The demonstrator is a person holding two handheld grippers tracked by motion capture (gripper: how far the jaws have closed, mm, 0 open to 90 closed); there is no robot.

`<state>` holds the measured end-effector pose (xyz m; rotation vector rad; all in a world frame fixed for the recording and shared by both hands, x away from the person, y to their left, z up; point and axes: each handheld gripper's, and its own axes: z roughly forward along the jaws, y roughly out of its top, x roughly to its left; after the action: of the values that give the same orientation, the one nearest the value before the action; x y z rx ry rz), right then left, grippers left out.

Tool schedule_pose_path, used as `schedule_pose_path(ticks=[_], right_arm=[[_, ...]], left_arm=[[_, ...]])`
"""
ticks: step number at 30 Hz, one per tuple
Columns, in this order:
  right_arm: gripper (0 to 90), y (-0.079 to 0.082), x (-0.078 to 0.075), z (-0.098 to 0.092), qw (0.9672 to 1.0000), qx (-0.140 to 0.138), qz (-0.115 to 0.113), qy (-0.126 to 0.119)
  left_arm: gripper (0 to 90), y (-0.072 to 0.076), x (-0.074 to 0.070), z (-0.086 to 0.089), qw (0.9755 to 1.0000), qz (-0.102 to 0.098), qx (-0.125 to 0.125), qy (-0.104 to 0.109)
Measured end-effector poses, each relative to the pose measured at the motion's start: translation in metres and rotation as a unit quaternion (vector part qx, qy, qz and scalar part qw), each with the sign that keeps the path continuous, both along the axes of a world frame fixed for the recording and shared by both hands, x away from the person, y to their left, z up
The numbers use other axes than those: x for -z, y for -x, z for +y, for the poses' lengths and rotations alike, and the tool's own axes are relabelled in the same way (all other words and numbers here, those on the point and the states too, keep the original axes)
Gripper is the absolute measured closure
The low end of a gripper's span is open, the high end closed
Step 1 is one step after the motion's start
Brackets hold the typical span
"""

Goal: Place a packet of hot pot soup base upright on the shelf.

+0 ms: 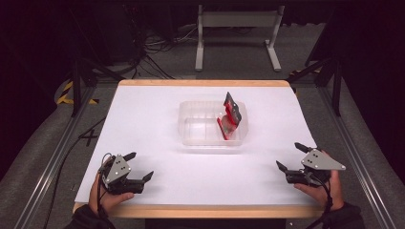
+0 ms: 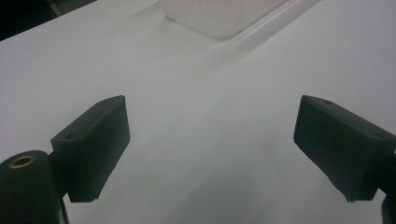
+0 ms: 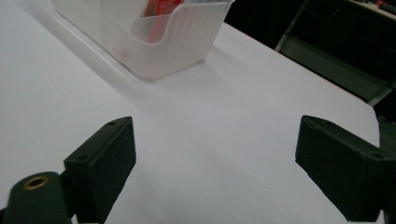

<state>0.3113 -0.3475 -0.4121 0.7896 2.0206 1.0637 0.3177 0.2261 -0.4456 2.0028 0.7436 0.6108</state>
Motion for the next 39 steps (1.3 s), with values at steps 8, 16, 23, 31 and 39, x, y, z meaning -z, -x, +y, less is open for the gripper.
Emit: schedule_pose_path(ticks=[8,16,23,31,39], right_arm=[[12.0,0.006,0.007,-0.022,0.999,0.04,-0.002,-0.02],[13.5,0.009,0.013,-0.028,0.9979,0.058,-0.025,-0.014],[11.5,0.012,0.014,-0.035,0.9971,0.06,-0.025,-0.038],[9.4,0.014,0.013,-0.032,0.9967,0.066,-0.027,-0.038],[8.6,0.014,0.016,-0.028,0.9976,0.061,-0.018,-0.027]], left_arm=[[11.2,0.0,0.0,0.004,1.0,0.003,-0.003,0.007],[9.7,0.001,-0.001,0.011,0.9998,-0.005,-0.016,0.013],[9.3,0.004,-0.002,0.015,0.9996,-0.008,-0.02,0.019],[7.8,0.002,-0.002,0.015,0.9996,-0.01,-0.017,0.02],[7.9,0.0,-0.002,0.006,0.9998,-0.012,-0.015,0.008]])
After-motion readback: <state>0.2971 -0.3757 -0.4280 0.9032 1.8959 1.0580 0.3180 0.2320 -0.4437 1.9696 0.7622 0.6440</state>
